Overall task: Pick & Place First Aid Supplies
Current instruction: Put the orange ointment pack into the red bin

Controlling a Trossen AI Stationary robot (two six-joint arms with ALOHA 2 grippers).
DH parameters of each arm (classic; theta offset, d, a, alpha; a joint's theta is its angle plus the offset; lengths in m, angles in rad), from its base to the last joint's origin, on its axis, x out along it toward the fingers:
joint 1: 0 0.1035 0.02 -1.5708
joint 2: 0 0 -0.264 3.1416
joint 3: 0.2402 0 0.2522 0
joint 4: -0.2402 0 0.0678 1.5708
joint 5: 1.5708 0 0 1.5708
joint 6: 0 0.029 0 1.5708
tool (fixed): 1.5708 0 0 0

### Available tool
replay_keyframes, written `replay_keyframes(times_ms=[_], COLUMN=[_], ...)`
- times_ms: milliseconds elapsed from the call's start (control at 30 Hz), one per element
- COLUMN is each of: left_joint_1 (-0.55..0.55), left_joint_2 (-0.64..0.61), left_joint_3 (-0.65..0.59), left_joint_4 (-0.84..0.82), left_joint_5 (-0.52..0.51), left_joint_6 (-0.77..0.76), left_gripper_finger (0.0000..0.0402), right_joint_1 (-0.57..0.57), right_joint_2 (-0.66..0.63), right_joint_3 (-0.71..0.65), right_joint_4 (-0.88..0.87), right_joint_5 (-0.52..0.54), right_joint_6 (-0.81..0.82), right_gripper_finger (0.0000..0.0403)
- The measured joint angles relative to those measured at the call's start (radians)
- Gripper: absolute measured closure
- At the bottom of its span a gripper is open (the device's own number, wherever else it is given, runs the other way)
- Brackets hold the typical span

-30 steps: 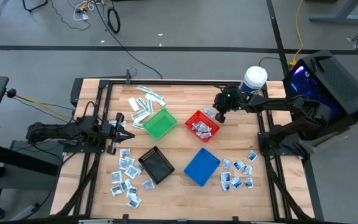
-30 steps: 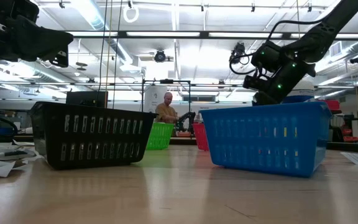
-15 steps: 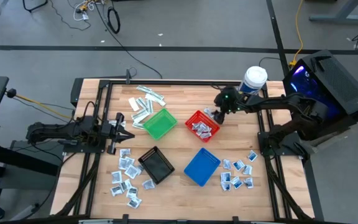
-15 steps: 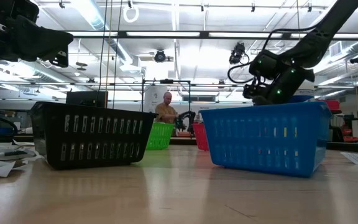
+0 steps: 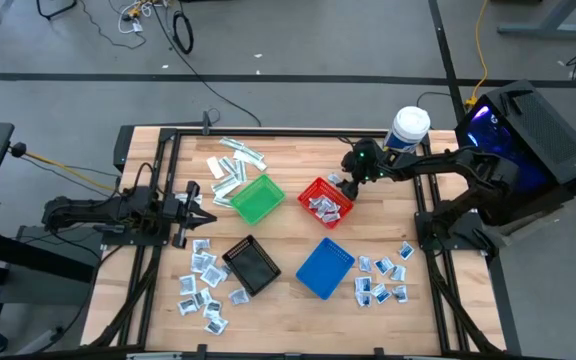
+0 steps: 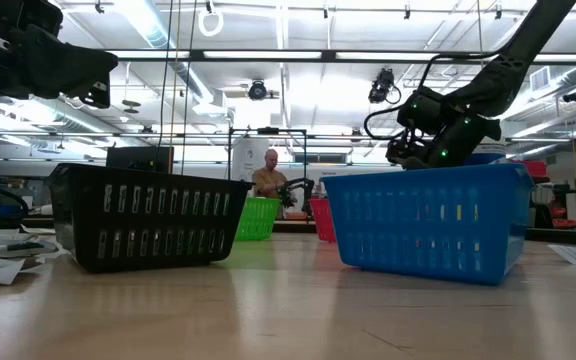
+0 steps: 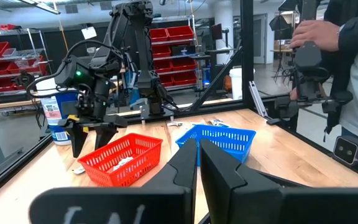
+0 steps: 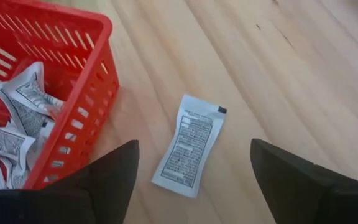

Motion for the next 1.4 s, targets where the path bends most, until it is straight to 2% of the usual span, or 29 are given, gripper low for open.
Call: replay_keyframes(times_ms=[167, 1200, 1400], left_joint_1=[0.000, 0.000, 0.000], left_joint_2=[0.000, 0.000, 0.000], left_joint_3=[0.000, 0.000, 0.000], left_joint_4=[0.000, 0.000, 0.000], left_joint_5=[0.000, 0.000, 0.000], left_joint_6=[0.000, 0.000, 0.000], left_gripper_finger=[0.0376, 0.0376, 0.0376], right_joint_1=[0.002, 0.023, 0.024], right_joint_2=[0.004, 0.060, 0.060], right_joint_3=[0.000, 0.002, 0.002], right_joint_4=[0.001, -0.021, -0.023], right_joint_5=[0.007, 0.097, 0.098], right_joint_6=[-0.055, -0.149, -0.149], right_gripper_finger=[0.0096, 0.0096, 0.0121])
